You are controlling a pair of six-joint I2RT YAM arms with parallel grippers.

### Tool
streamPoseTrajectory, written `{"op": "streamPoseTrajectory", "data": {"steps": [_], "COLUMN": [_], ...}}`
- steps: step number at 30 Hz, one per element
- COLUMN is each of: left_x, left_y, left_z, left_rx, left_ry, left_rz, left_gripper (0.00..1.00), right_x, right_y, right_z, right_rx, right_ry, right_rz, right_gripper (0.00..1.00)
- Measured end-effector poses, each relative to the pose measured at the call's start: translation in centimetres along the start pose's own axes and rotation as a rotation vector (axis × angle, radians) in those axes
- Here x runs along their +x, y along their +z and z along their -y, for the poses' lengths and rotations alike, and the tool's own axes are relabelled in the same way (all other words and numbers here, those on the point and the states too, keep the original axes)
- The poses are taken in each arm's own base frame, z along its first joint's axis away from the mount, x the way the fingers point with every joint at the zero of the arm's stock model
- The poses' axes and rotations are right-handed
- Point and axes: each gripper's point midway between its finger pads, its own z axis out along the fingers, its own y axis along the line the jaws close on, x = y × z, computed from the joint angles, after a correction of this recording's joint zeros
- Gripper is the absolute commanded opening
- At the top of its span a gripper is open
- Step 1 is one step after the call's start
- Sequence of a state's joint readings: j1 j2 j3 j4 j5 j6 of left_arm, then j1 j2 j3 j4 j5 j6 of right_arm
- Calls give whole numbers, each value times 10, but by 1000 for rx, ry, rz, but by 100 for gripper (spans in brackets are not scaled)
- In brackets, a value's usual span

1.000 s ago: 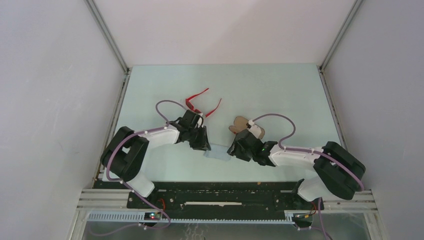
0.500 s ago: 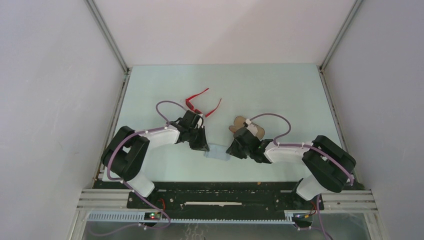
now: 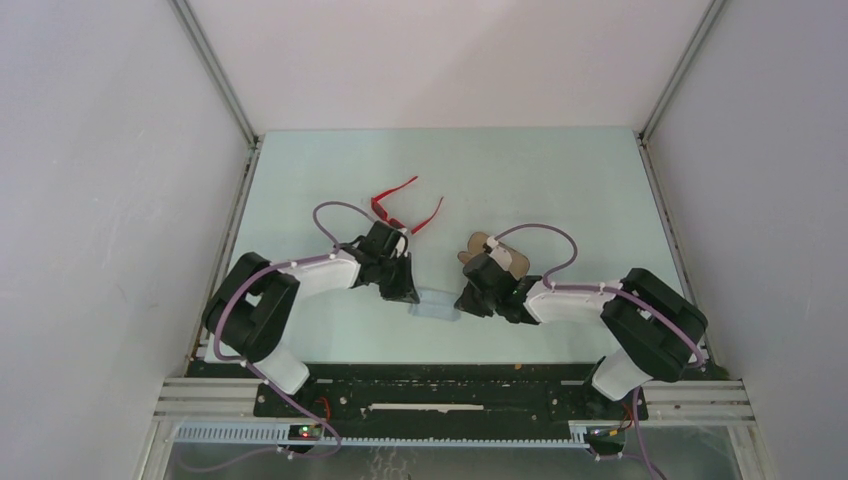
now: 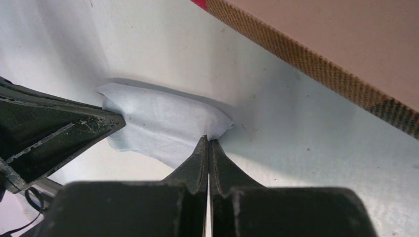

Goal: Organize the sunglasses

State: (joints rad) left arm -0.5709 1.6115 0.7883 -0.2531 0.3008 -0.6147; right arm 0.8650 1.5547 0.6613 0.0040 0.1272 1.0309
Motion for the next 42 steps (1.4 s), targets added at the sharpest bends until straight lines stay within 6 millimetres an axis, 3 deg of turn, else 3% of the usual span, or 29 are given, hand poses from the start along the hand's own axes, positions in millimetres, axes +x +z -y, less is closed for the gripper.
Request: {"op": "streamPoseTrajectory", "data": {"steps": [6,13,19,24,27,32,38,42], "left_x": [7,3,-37,-72,-89,-99,-114,-113], "left_y": [-1,-8,-29,-39,-32,-13,15,28], "left_z": [4,20,79,112,127,137,142,137], "left_rx": [6,28,121,168,176,168,146,123], "left_ry": [11,34,118,157,181,208,229,229], "left_rz": [-19,-25,65,127,130,100,69,36], "left_gripper": [0,0,0,0,0,0,0,0], "right_x": [0,-18,-39,-66,-83,-93,-103,-101], "right_y": [-7,-28,-46,-65,-73,-76,-75,-67], "right_z": [3,-7,-4,5,16,30,41,49], "right_rx": [15,-16,-7,10,41,89,120,151], "right_ry": [-26,-37,-48,-28,-13,-5,21,25], "right_rz": [3,68,149,228,277,300,311,296], "right_gripper": [0,0,0,0,0,0,0,0]}}
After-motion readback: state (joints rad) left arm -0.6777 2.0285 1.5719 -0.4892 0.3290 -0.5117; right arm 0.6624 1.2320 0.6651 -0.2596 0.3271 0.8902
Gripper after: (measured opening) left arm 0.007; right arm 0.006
